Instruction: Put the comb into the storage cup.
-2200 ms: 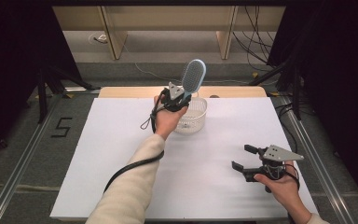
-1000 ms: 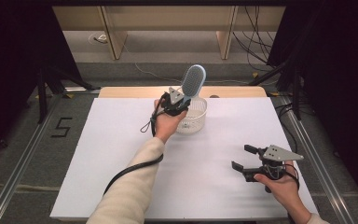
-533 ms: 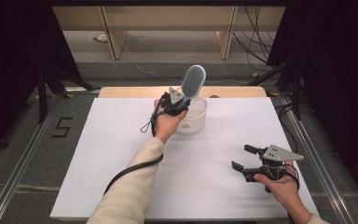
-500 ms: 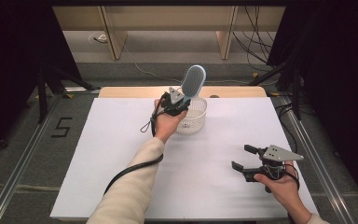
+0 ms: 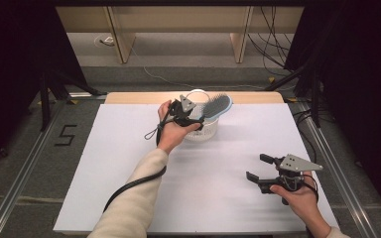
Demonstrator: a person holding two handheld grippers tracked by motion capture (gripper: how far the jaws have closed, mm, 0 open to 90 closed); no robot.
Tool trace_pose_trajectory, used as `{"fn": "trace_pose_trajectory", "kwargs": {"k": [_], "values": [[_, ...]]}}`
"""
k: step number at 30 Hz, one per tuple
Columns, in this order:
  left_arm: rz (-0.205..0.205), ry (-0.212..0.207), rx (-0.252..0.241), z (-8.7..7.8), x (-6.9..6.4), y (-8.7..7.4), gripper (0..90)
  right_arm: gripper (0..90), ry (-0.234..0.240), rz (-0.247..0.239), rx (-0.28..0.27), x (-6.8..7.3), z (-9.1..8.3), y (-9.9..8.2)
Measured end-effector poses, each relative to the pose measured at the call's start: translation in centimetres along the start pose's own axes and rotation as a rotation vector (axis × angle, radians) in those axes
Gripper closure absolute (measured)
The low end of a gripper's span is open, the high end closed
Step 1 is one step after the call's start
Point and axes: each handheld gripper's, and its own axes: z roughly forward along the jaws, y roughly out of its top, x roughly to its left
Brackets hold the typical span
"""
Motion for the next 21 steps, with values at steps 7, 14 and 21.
{"fn": "trace_pose_trajectory", "kwargs": {"k": [7, 14, 21], "values": [[-0.011, -0.028, -0.002, -1.5, 0.4, 0.5, 6.9, 15.0, -0.004, 0.003, -0.001, 0.0, 0.0, 0.0], [-0.037, -0.047, 0.002, -3.2, 1.2, 0.2, 5.0, 15.0, -0.004, 0.001, 0.001, 0.0, 0.0, 0.0], [-0.062, -0.05, 0.004, -4.4, 1.8, -0.5, 4.3, 15.0, -0.005, 0.004, 0.001, 0.1, 0.1, 0.0]]}}
